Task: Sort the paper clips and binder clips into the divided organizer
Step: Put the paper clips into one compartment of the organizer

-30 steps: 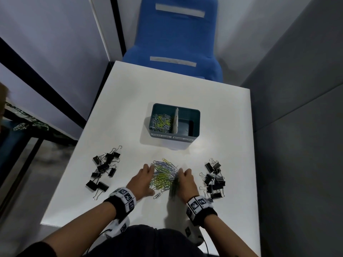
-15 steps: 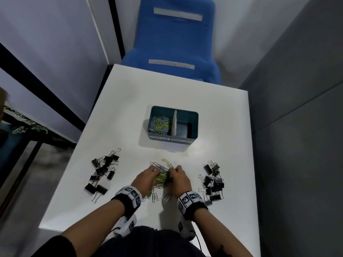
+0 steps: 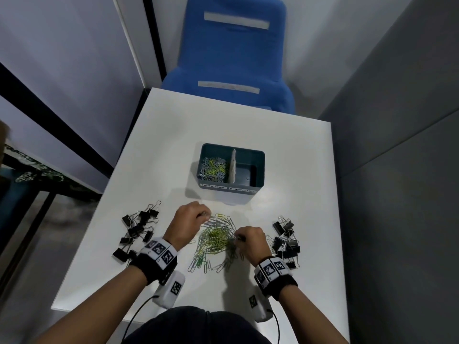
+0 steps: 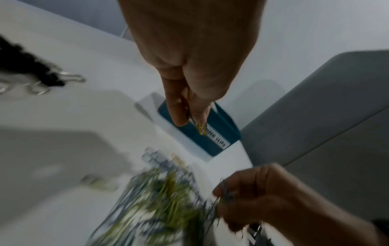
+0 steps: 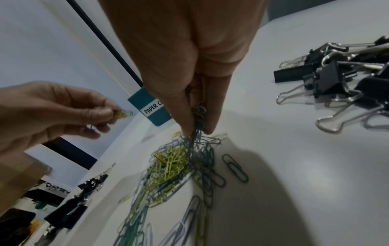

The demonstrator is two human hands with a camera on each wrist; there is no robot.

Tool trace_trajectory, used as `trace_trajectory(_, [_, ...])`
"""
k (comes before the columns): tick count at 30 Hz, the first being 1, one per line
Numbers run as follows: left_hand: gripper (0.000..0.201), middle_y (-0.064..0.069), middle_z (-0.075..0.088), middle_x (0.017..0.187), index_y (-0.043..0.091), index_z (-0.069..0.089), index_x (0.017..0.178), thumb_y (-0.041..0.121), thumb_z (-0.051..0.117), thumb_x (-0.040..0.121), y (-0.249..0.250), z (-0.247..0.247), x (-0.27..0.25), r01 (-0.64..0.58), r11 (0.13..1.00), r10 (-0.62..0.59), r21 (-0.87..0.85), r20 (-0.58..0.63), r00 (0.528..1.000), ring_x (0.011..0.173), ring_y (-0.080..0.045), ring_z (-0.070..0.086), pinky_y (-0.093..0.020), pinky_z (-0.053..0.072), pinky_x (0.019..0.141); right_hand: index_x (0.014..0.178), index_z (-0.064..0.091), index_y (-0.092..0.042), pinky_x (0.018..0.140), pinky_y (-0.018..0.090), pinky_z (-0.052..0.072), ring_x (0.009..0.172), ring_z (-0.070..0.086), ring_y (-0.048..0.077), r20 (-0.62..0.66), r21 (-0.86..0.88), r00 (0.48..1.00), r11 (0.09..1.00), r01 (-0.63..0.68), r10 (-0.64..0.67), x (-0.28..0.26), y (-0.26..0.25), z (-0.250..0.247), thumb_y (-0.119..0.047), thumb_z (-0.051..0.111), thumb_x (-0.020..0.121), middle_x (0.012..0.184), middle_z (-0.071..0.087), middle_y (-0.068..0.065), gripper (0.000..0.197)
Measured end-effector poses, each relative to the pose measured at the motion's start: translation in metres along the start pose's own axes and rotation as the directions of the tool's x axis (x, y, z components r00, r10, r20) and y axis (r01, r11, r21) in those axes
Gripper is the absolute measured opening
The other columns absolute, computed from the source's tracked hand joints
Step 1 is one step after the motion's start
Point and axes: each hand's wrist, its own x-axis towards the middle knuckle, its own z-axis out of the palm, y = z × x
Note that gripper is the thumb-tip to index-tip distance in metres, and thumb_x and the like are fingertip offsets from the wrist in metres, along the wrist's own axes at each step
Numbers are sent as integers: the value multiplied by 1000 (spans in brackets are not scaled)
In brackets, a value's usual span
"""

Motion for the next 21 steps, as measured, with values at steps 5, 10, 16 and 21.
trace_trajectory(5, [12,6,65,88,16,73,97,14,68,87,44,-38,49,-117,993,117,13,-164,979,75,-3,57,-12,42,70,81,75,-17,70,24,47,77,63,19,-5,28,999,999,44,-44,-3,-16,-27,-17,75,77,79,73,3,5])
trace_trajectory(10, [24,-2,70,98,16,72,106,17,74,82,64,-61,93,-117,993,111,-19,-199,974,82,-11,63,-23,51,78,81,75,-13,67,20,42,70,56,15,-72,30,993,995,100,-97,10,-45,-69,-16,76,77,77,71,4,5])
trace_trajectory(16, [20,0,71,99,17,70,105,14,71,85,29,-53,73,12,999,-6,33,-196,981,79,-12,63,-24,51,75,69,70,-16,57,21,37,57,48,10,-171,16,966,980,199,-193,43,-92,-132,-13,73,79,63,61,0,11])
trace_trajectory(21, [26,-6,69,104,15,65,112,19,69,86,-13,-19,26,162,971,-169,178,28,985,86,-16,62,-30,53,82,68,65,-12,59,23,43,58,52,19,-236,65,951,973,220,-200,82,-124,-158,-10,74,73,65,62,2,10])
